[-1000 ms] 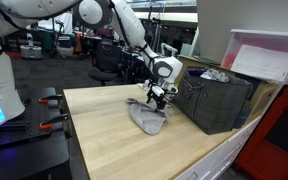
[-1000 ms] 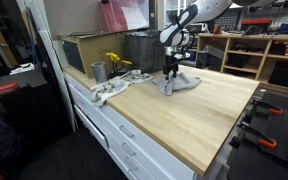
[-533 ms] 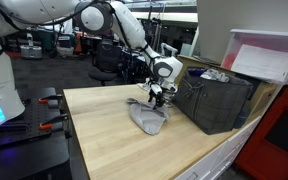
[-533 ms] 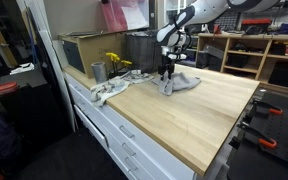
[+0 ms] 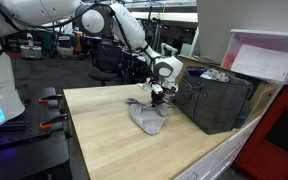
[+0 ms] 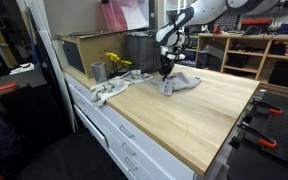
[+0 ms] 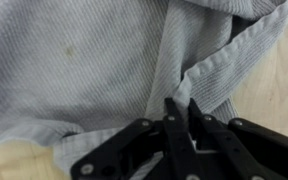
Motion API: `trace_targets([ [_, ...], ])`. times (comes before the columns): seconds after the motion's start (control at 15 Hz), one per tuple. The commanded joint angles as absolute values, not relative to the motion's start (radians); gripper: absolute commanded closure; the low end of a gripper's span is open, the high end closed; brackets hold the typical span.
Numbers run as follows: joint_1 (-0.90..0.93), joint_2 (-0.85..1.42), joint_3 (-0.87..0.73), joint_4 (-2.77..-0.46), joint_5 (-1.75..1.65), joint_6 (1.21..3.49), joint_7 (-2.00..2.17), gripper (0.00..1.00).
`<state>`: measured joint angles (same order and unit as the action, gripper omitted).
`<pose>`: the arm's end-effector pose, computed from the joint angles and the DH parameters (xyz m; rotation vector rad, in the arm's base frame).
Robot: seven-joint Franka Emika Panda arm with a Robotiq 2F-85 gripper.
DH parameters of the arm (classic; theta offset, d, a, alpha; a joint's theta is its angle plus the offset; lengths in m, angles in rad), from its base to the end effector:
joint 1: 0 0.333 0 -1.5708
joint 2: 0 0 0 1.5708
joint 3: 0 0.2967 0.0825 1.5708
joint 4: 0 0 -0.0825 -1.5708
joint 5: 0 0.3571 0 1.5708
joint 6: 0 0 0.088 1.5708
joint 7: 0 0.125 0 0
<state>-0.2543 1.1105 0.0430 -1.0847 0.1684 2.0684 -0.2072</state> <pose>0.6975 -0.1468 0.1156 -2.9294 0.1695 0.1252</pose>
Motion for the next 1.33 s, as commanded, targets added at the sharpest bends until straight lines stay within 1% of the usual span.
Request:
trace_targets([
  [0.0, -0.214, 1.056, 0.019, -1.096, 0.132, 2.05, -0.179, 1.0],
  [0.4, -0.073, 0.929, 0.019, -1.128, -0.016, 2.025, -0.236, 0.99],
  [0.67, 0.019, 0.85, 0.057, -1.156, -0.093, 2.026, -0.32, 0.99],
  [0.73, 0.037, 0.823, 0.071, -1.177, -0.102, 2.035, -0.349, 0.95],
  [0.8, 0.049, 0.802, 0.086, -1.195, -0.106, 2.045, -0.387, 0.7],
  [0.87, 0.056, 0.776, 0.096, -1.216, -0.114, 2.043, -0.426, 0.69],
  [0.93, 0.059, 0.757, 0.105, -1.233, -0.125, 2.037, -0.47, 0.65],
  [1.13, 0.034, 0.682, 0.128, -1.306, -0.134, 2.024, -0.608, 0.42],
  [1.27, 0.016, 0.634, 0.116, -1.359, -0.138, 2.026, -0.658, 0.27],
])
